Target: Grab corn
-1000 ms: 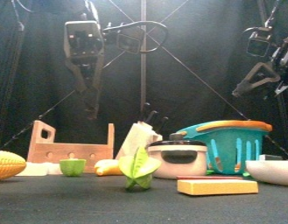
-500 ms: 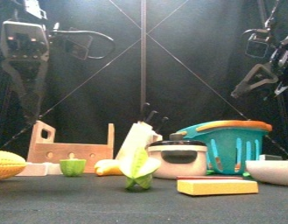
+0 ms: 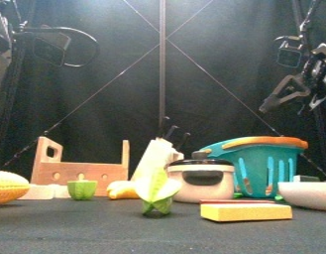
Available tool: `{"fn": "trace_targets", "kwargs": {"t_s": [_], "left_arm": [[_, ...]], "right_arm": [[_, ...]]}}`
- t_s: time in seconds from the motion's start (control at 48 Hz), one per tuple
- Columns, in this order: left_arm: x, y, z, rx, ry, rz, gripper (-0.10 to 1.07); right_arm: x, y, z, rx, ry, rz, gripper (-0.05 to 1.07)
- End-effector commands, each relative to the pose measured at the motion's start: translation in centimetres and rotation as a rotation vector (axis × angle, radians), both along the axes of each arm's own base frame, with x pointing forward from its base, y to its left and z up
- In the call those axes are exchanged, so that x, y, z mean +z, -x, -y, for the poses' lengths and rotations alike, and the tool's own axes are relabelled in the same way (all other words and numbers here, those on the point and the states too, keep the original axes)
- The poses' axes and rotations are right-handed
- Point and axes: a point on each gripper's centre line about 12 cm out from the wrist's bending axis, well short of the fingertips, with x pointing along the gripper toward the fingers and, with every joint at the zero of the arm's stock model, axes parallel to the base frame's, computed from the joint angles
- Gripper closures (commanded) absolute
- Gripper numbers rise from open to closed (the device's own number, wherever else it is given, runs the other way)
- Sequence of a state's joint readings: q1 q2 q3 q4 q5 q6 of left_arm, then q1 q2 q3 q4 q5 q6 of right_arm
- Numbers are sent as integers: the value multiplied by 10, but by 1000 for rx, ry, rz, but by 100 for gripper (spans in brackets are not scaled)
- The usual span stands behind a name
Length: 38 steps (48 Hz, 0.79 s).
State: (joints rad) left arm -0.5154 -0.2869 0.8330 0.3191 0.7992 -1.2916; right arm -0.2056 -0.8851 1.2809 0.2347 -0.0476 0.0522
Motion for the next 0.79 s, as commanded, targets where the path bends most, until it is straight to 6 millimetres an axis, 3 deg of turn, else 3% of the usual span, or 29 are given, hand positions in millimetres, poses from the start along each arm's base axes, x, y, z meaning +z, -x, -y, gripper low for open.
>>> {"fn": "trace_targets", "kwargs": {"t_s": [0.0, 0.438, 0.771], "left_arm": [[-5, -3, 2, 6, -4, -1, 4], [-45, -9, 10, 22, -2, -67, 4], [-59, -9, 9, 19, -3, -86, 9]], "right_arm": [[9, -4, 2, -5, 7, 23, 101], [6, -3, 2, -6, 4, 16, 101], [6, -3, 2, -7, 4, 15, 101]]}}
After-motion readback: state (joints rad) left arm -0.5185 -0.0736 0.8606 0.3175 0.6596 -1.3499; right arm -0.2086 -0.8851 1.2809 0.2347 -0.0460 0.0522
